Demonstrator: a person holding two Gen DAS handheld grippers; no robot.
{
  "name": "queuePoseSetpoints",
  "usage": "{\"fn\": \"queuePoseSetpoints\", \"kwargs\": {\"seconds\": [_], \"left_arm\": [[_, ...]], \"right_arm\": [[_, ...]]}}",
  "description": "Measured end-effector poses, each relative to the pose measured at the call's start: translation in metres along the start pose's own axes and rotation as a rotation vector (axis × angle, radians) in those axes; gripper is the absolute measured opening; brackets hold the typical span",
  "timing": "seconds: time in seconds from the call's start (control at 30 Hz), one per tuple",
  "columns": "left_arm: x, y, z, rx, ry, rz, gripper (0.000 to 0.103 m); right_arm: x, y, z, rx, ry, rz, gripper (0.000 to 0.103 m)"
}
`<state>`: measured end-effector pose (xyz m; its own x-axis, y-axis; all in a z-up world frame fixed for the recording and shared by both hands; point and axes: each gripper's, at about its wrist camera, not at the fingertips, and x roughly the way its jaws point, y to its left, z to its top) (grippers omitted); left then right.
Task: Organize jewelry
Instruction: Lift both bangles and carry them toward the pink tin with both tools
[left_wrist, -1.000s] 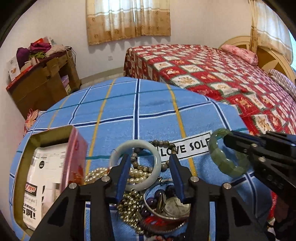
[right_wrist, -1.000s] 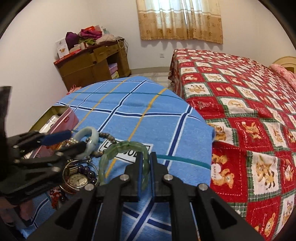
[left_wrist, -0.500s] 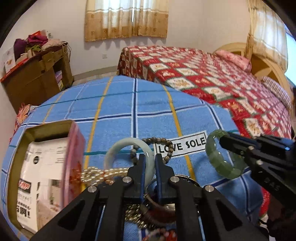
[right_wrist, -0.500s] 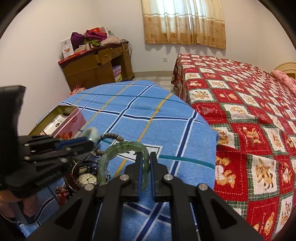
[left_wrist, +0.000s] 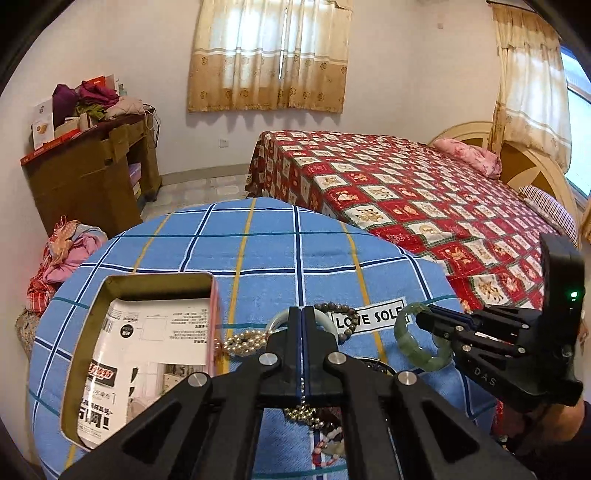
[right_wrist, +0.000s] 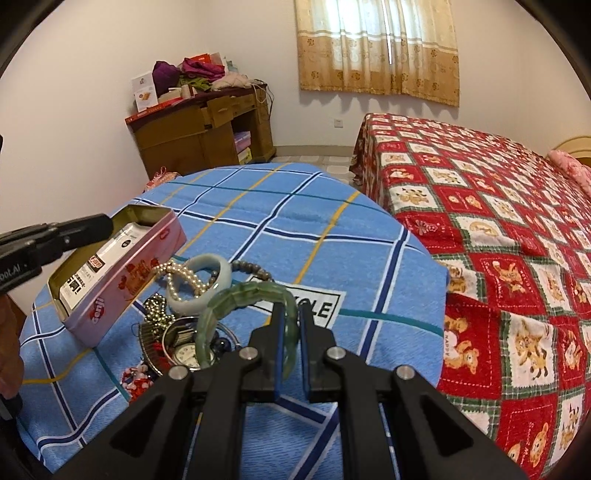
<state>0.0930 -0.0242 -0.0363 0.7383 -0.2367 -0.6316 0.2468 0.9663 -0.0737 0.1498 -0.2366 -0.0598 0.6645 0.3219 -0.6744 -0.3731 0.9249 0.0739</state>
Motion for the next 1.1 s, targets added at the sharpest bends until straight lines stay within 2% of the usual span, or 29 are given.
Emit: {"fn": "queuePoseSetpoints", "kwargs": {"seconds": [0.07, 0.1, 0.17, 0.2, 0.23, 0.27, 0.4, 0.47, 0.5, 0.53, 0.6, 0.8, 0.83, 0.87, 1.1], "left_arm": [[0.009, -0.007, 0.000, 0.023, 0.026, 0.003, 0.001], [0.015, -0.011, 0.000, 0.036, 0.036, 0.001, 0.005], [0.029, -0.019, -0.001, 0.055, 0.061, -0.013, 0.025], [0.035, -0.022, -0.002, 0.061, 0.072, -0.010, 0.048], [0.041, -0.025, -0.003, 0.070, 0.077, -0.004, 0.061], [0.045, -0.027, -0.004, 0.074, 0.076, 0.002, 0.062], [0.061, -0.032, -0.007, 0.095, 0.116, 0.000, 0.062], [0.067, -0.032, -0.008, 0.099, 0.130, 0.006, 0.053], [0.071, -0.031, -0.009, 0.101, 0.145, 0.008, 0.042], [0.075, -0.030, -0.010, 0.099, 0.157, 0.006, 0.036], [0.081, -0.032, -0.012, 0.106, 0.174, 0.002, 0.031], [0.099, -0.035, -0.020, 0.118, 0.219, -0.008, 0.030], [0.099, -0.036, -0.021, 0.129, 0.211, -0.004, 0.016], [0.098, -0.035, -0.021, 0.126, 0.214, -0.003, 0.010], [0.064, -0.015, -0.015, 0.038, 0.158, -0.040, 0.011]], "right_arm": [[0.000, -0.003, -0.001, 0.000, 0.002, -0.012, 0.010], [0.000, -0.004, -0.001, 0.004, 0.002, -0.014, 0.010], [0.000, -0.009, 0.000, 0.013, 0.003, -0.020, 0.010], [0.000, -0.010, 0.000, 0.015, 0.003, -0.021, 0.010], [0.000, -0.012, 0.000, 0.016, 0.003, -0.022, 0.010], [0.000, -0.013, 0.000, 0.017, 0.002, -0.022, 0.010], [-0.001, -0.016, 0.000, 0.022, -0.003, -0.024, 0.010], [0.000, -0.017, -0.001, 0.024, -0.002, -0.026, 0.010], [0.001, -0.018, -0.001, 0.028, -0.001, -0.028, 0.010], [0.001, -0.019, -0.002, 0.032, 0.001, -0.028, 0.010], [0.002, -0.019, -0.002, 0.034, 0.003, -0.029, 0.010], [0.003, -0.016, -0.003, 0.024, 0.007, -0.022, 0.010], [0.003, -0.015, -0.004, 0.023, 0.007, -0.021, 0.010], [0.003, -0.015, -0.004, 0.022, 0.006, -0.020, 0.010], [0.000, -0.015, -0.003, 0.031, -0.006, -0.023, 0.011]]}}
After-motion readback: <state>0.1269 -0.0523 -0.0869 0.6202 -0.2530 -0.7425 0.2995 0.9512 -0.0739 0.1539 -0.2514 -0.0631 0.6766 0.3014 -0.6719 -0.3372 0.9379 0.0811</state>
